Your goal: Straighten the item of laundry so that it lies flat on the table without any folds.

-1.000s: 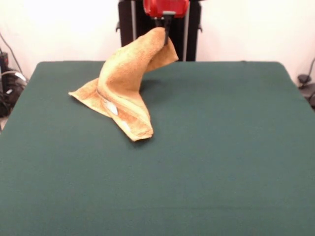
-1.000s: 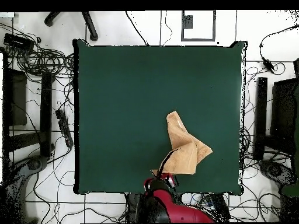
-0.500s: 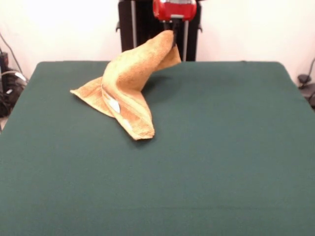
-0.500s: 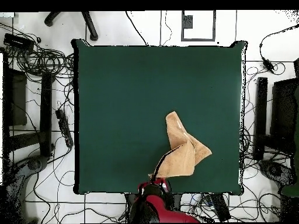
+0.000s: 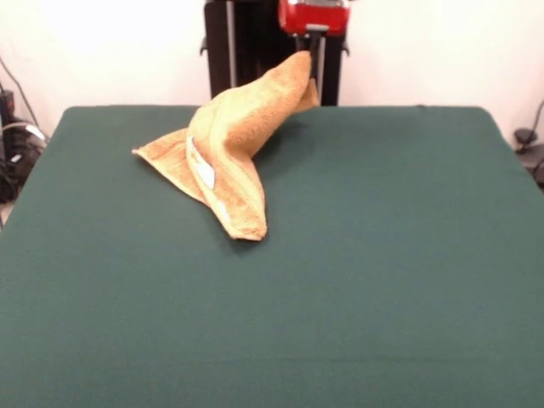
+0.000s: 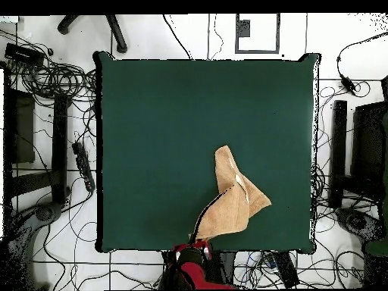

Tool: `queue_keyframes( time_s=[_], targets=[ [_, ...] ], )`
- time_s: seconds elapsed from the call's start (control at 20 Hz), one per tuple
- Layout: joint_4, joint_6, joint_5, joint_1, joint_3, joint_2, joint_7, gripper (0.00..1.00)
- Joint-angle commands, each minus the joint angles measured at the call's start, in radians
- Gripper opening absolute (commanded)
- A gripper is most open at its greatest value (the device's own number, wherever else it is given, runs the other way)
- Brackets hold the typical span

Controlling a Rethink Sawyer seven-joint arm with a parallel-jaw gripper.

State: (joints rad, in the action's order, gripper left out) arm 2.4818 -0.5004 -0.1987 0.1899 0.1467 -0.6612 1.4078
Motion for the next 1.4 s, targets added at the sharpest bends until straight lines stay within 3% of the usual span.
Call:
queue_keyframes(
  time_s=[0.05,1.0,1.4],
  targets=[
    [0.007,-0.012,0.100,-0.063,-0.020,0.015,0.294,0.00],
    [-0.004,0.020,0.124,-0.104,-0.006,-0.008,0.298,0.00],
    [-0.005,0.066,0.094,-0.061,-0.030,-0.036,0.289,0.00]
  ],
)
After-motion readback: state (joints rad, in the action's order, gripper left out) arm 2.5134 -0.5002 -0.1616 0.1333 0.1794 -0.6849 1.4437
